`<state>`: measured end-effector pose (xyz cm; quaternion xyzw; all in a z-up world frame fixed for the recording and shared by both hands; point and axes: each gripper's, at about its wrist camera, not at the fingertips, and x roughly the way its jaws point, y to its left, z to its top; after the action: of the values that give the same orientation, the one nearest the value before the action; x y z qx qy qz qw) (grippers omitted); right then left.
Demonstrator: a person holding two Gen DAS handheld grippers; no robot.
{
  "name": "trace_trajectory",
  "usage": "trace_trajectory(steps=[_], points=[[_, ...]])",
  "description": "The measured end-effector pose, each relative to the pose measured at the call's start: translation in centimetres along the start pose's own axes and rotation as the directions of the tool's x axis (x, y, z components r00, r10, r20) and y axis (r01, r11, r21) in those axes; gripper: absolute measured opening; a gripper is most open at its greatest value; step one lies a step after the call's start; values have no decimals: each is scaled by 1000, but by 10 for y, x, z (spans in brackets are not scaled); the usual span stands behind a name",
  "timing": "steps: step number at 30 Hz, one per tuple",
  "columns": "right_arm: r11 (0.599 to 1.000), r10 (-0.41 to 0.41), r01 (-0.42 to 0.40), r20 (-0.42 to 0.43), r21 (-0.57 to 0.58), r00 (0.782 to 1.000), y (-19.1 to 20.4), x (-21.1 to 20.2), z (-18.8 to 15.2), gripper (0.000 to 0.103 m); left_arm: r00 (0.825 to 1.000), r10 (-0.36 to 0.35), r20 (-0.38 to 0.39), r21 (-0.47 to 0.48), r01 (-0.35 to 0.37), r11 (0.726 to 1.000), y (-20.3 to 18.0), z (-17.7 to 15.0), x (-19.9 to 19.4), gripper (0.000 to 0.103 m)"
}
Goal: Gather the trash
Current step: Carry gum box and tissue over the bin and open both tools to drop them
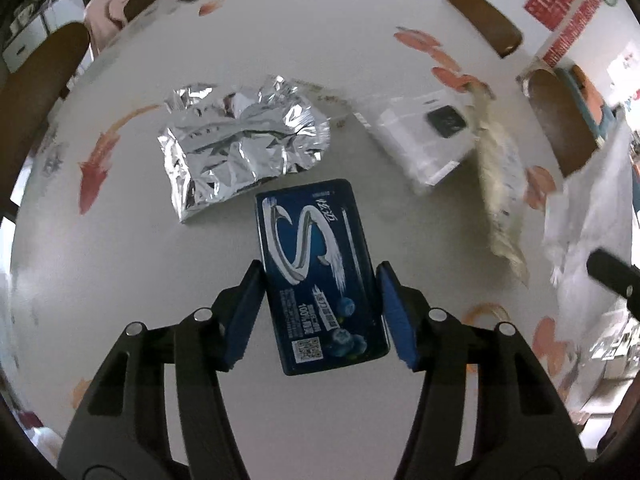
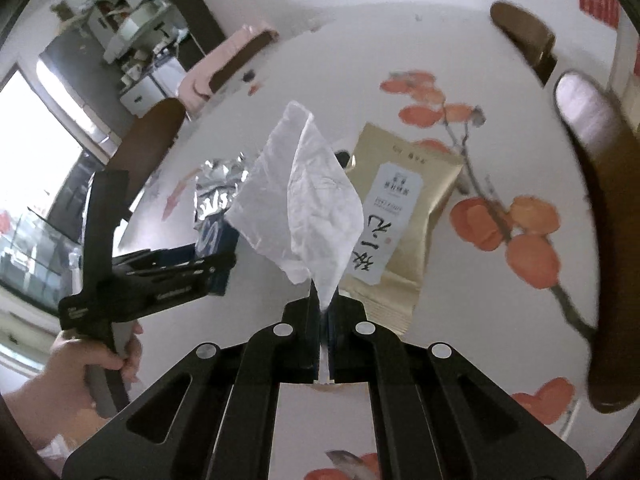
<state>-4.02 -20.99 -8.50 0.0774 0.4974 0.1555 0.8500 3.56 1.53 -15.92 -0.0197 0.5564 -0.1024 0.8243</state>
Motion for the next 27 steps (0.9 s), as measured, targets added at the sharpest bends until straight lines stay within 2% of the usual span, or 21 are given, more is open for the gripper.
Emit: trace_trajectory(steps=[8,12,15,18,21,24,27], points=[[999,-45,46,94,-12,995,-10,-57,-25,3,994,-53,96,125,41,991,-40,-13,-64,54],[997,-64,58,142,46,988,-30,-90,-49,3,986,-98,137,216,66,974,-81,-20,-91,54],[991,-109,93,168,101,980,-50,-119,-74,3,979,-145,141,307,96,947,-123,-33,-106,54],[974,-201,179,172,136,964,-73,-147,-109,3,973,-200,113,403,139,905,-170,-47,-112,54],[946,-266,227,154,231,952,-103,-171,-151,3,968,-242,61,507,179,843,-221,-70,-111,54],[905,-329,274,129,324,935,-131,-195,-196,3,961,-276,-7,597,226,770,-272,-98,-107,54],[849,-379,305,95,431,921,-159,-219,-247,3,951,-300,-79,677,272,684,-320,-132,-104,54]])
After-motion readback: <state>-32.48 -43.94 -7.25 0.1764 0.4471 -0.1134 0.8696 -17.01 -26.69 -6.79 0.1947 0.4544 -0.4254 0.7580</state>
